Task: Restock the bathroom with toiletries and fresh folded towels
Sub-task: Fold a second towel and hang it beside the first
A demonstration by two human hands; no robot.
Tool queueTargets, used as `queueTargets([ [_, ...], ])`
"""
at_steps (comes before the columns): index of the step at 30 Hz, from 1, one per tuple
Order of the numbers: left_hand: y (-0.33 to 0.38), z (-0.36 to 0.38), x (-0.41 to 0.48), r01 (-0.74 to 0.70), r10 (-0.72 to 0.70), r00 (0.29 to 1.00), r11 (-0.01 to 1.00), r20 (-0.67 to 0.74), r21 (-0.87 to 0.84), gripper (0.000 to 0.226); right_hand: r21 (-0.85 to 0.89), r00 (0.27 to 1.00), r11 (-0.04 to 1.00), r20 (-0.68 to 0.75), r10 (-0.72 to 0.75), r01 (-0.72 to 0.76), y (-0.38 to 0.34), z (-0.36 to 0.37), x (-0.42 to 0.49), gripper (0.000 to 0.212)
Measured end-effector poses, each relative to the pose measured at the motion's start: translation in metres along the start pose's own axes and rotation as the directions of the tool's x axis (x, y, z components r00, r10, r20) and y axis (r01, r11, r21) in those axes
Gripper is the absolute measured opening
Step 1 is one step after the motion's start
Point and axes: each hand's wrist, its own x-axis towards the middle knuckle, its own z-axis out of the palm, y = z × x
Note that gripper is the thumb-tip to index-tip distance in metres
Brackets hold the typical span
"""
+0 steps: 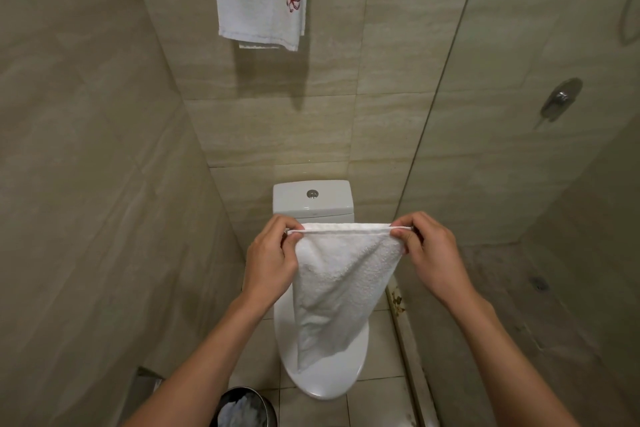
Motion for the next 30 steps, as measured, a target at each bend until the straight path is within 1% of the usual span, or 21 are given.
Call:
queueTargets([
  [9, 0.012, 0.005, 0.013, -0.008, 0.008, 1.000, 0.999, -0.005, 0.045, 0.019, 0.019, 0.999, 1.000, 0.027, 0.018, -0.018, 0.009, -0.013, 0.003, 0.017],
  [12, 0.017, 0.011, 0.022, -0.015, 0.014, 1.000, 0.999, 0.001, 0.034, 0.020, 0.058, 0.999, 0.998, 0.025, 0.028, -0.029, 0.013, -0.022, 0.008, 0.017],
  [15, 0.024, 0.018, 0.033, 0.017, -0.017, 1.000, 1.000, -0.009, -0.012, 0.020, 0.129, 0.999, 0.991, 0.035, 0.042, -0.046, 0.017, -0.031, 0.015, 0.020],
  [20, 0.039, 0.032, 0.060, 0.119, -0.122, 0.992, 0.991, -0.036, -0.063, 0.028, 0.146, 0.999, 0.988, 0.023, 0.040, -0.043, 0.028, -0.043, 0.042, 0.025],
  [22, 0.042, 0.037, 0.073, 0.135, -0.138, 0.989, 0.989, -0.048, -0.062, 0.031, 0.179, 0.998, 0.982, 0.020, 0.052, -0.055, 0.032, -0.047, 0.056, 0.028],
  [26, 0.049, 0.042, 0.097, 0.097, -0.104, 0.990, 0.992, -0.091, -0.074, 0.037, 0.246, 1.000, 0.969, 0.014, 0.025, -0.028, 0.033, -0.055, 0.084, 0.027],
  [30, 0.064, 0.038, 0.122, 0.068, -0.078, 0.989, 0.994, -0.122, -0.081, 0.044, 0.290, 0.999, 0.956, -0.001, -0.036, 0.035, 0.025, -0.063, 0.116, 0.026],
])
